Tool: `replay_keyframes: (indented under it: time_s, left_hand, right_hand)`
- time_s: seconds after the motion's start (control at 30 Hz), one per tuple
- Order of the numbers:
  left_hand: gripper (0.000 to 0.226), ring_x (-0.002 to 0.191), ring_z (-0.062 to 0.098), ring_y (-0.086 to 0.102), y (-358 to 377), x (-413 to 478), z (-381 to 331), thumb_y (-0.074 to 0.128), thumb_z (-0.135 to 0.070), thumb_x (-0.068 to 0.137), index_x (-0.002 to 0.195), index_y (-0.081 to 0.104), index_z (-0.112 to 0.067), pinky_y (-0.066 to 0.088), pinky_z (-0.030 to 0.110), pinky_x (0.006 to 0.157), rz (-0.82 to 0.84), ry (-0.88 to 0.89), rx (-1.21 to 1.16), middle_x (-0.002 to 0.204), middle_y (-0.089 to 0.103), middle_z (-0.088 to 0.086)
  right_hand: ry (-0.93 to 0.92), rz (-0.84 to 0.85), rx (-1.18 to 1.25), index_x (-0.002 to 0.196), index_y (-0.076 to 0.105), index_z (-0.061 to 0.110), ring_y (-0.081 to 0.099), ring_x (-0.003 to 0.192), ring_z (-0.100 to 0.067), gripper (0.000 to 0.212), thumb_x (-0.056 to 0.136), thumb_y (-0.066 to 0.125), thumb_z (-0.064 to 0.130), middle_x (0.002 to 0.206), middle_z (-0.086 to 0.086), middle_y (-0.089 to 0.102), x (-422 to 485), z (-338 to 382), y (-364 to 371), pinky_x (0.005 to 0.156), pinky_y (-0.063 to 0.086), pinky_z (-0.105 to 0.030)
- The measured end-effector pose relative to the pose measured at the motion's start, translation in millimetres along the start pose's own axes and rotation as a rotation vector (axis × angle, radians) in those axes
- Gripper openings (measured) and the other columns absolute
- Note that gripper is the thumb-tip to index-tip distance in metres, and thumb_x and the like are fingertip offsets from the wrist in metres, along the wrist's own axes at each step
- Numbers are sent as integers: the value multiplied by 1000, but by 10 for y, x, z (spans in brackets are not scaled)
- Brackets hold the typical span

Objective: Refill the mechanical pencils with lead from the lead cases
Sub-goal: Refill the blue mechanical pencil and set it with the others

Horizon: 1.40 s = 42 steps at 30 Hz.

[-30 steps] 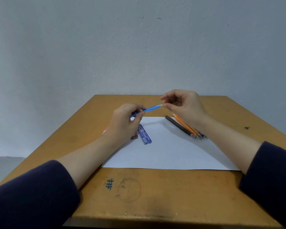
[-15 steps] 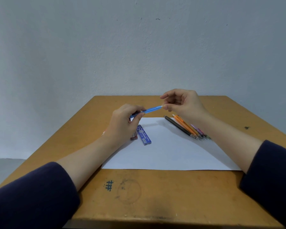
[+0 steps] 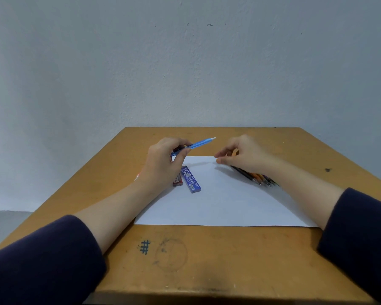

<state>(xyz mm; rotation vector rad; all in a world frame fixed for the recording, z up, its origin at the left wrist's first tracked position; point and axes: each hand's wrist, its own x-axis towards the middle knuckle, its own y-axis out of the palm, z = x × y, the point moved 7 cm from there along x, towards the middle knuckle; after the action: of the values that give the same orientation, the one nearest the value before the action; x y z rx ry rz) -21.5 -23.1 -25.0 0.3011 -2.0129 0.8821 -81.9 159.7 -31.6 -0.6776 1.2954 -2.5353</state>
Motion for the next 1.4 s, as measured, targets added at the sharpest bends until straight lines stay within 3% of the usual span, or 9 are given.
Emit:
replay_keyframes:
  time_s: [0.27,0.4,0.47,0.63,0.7,0.93,1.03,1.17,1.4]
  left_hand:
    - [17,79,12,60,-1,-6,3,65,-4,86,101,71,-7,41,4,72,9,-15,4,88,64,-6]
    - [16,78,13,60,3,-6,-8,65,-5,86,101,71,-7,43,7,71,20,-12,12,87,63,-7]
    - [16,79,13,60,8,-7,-4,65,-4,87,101,71,-8,43,8,71,24,-14,14,88,64,-6]
    - [16,79,13,60,19,-8,9,65,-4,87,101,71,-8,44,10,72,32,-22,13,88,65,-5]
    - [16,79,14,60,22,-12,18,65,-4,87,101,71,-8,44,11,71,38,-32,6,90,67,-2]
    - [16,81,12,60,22,-13,32,65,-4,87,101,71,-9,41,5,72,46,-49,24,89,63,-8]
    - [16,80,12,59,16,-13,36,65,-4,87,101,71,-9,39,3,73,47,-54,26,89,63,-8]
    - [16,80,12,59,19,-10,35,65,-4,88,101,71,-9,41,5,73,50,-54,22,88,62,-8]
    - [15,79,7,58,21,-19,68,65,-6,88,101,72,-11,47,17,72,44,-89,-14,88,68,-4]
  right_hand:
    - [-46,28,-176,98,74,16,47,68,4,17,85,69,25,72,18,51,-20,56,105,59,34,-5]
    - [-49,55,-287,98,75,20,46,75,-5,16,90,61,21,67,21,45,-15,59,171,66,41,-20]
    - [-50,59,-301,95,75,21,48,81,-7,16,89,61,18,71,20,49,-10,61,191,76,47,-33]
    - [-76,99,-309,92,72,14,52,83,-9,14,89,60,11,94,1,66,-3,105,229,74,42,-25]
    - [-85,63,-282,91,71,12,54,84,-10,14,89,58,8,94,1,68,-6,112,206,75,44,-25]
    - [-39,-230,72,94,72,4,57,81,-9,13,87,62,0,85,1,65,-23,128,-156,67,39,-2]
    - [2,-291,275,94,73,7,59,78,0,15,86,62,0,81,7,66,-46,104,-229,74,46,-7]
    - [-19,-290,353,95,73,7,55,62,16,16,86,62,-2,74,14,63,-53,144,-217,61,38,-1]
    - [-36,-314,340,94,74,10,56,68,7,15,86,65,3,76,11,65,-52,144,-217,65,39,-4]
